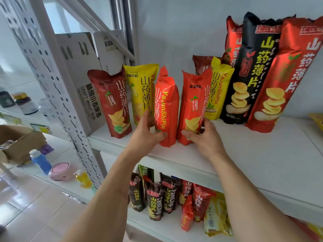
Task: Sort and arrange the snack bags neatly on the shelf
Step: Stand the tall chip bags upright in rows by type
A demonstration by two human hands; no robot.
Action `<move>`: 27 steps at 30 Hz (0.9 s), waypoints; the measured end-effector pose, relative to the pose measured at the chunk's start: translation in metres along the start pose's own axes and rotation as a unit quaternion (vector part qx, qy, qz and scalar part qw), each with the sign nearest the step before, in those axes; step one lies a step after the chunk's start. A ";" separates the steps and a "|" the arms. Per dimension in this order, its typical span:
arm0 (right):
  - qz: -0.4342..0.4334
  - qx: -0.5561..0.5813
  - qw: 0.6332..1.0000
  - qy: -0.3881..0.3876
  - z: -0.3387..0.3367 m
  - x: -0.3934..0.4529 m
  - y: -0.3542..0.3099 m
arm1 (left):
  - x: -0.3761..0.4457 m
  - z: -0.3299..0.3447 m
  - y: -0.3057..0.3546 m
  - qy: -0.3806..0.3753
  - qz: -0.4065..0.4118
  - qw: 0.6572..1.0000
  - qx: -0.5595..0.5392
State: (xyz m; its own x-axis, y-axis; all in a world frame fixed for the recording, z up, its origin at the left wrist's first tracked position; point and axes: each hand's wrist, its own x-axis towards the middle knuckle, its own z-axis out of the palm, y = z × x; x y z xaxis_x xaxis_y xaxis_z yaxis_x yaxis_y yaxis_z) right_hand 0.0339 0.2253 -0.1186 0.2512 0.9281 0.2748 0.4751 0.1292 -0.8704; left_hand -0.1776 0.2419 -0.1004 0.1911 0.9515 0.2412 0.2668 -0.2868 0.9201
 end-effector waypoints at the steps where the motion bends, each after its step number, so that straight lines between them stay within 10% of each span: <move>1: 0.000 0.006 1.000 -0.001 0.001 0.001 -0.001 | 0.000 -0.001 -0.002 0.002 0.002 1.000 -0.004; 27: 0.009 0.047 0.998 -0.046 0.059 0.025 -0.037 | -0.010 -0.019 -0.025 0.188 0.002 0.971 0.150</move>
State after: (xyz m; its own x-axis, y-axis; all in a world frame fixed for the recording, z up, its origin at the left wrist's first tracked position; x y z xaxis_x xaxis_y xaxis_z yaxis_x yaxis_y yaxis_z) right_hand -0.0267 0.2643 -0.1034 0.1788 0.9581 0.2238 0.3882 0.1404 -0.9108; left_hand -0.2045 0.2414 -0.1203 -0.1506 0.9077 0.3916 0.5406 -0.2560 0.8014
